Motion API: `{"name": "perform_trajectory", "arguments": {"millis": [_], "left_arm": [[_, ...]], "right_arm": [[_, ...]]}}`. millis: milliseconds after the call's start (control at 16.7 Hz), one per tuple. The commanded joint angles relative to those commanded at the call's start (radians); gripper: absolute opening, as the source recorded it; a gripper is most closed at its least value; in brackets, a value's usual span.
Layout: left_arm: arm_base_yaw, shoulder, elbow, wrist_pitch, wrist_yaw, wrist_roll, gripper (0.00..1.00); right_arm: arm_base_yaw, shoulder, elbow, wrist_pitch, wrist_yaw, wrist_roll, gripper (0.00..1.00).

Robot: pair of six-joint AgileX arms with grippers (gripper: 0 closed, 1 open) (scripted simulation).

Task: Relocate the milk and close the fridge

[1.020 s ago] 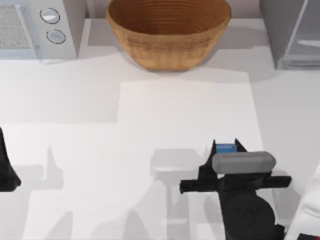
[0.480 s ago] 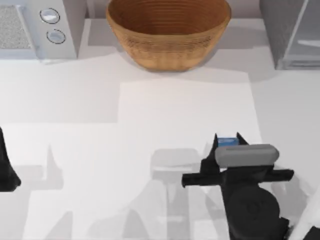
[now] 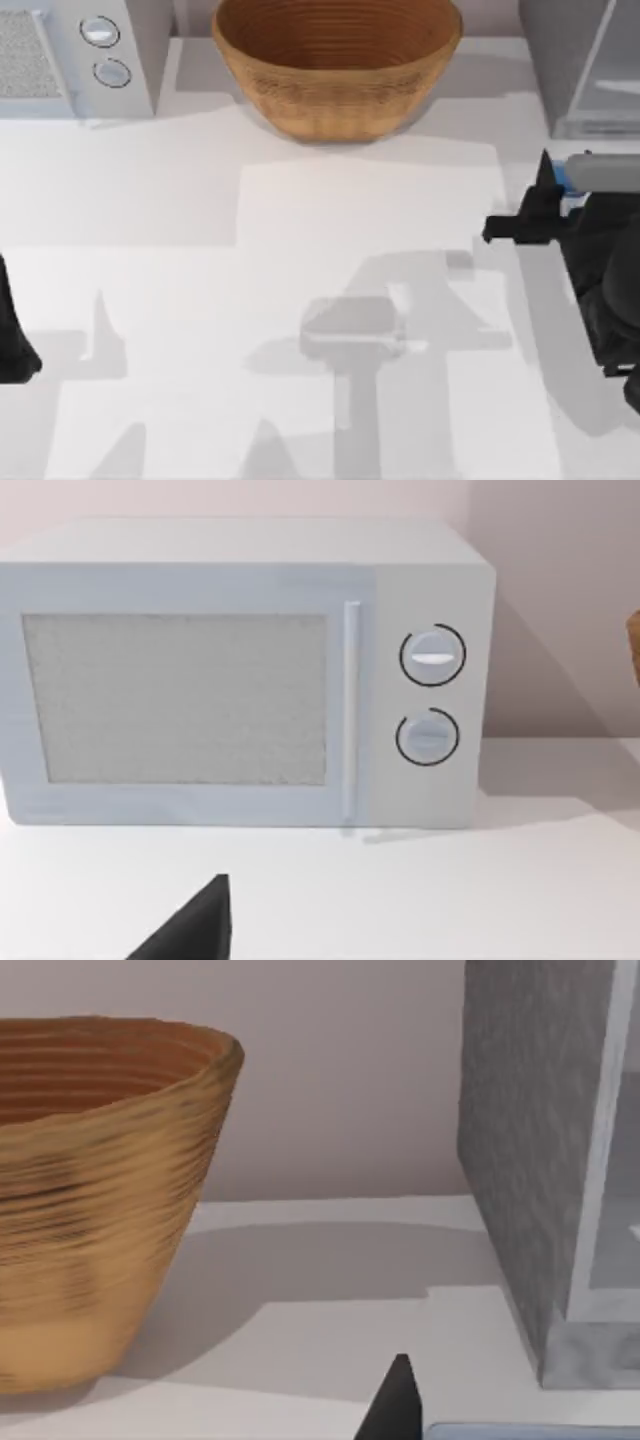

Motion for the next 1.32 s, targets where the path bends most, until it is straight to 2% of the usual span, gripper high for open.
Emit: {"name": "perform_trajectory", "arguments": {"millis": [240, 420, 540, 960, 1320], "left_arm": [[0.0, 0.0, 0.0, 0.0, 0.0, 0.0, 1.0], [0.0, 0.0, 0.0, 0.0, 0.0, 0.0, 1.0], [0.0, 0.0, 0.0, 0.0, 0.0, 0.0, 1.0], [0.0, 0.0, 0.0, 0.0, 0.0, 0.0, 1.0], [0.0, 0.0, 0.0, 0.0, 0.0, 0.0, 1.0]], "right_arm": [[-0.303, -0.153, -0.004, -0.104, -0.289, -0.044, 0.0], [-0.429, -0.238, -0.005, -0.158, -0.414, -0.068, 0.0], [-0.458, -0.261, -0.006, -0.173, -0.443, -0.075, 0.0], [-0.464, -0.223, 0.034, -0.176, -0.452, -0.073, 0.0], [-0.545, 0.056, 0.363, -0.249, -0.529, -0.085, 0.0]]}}
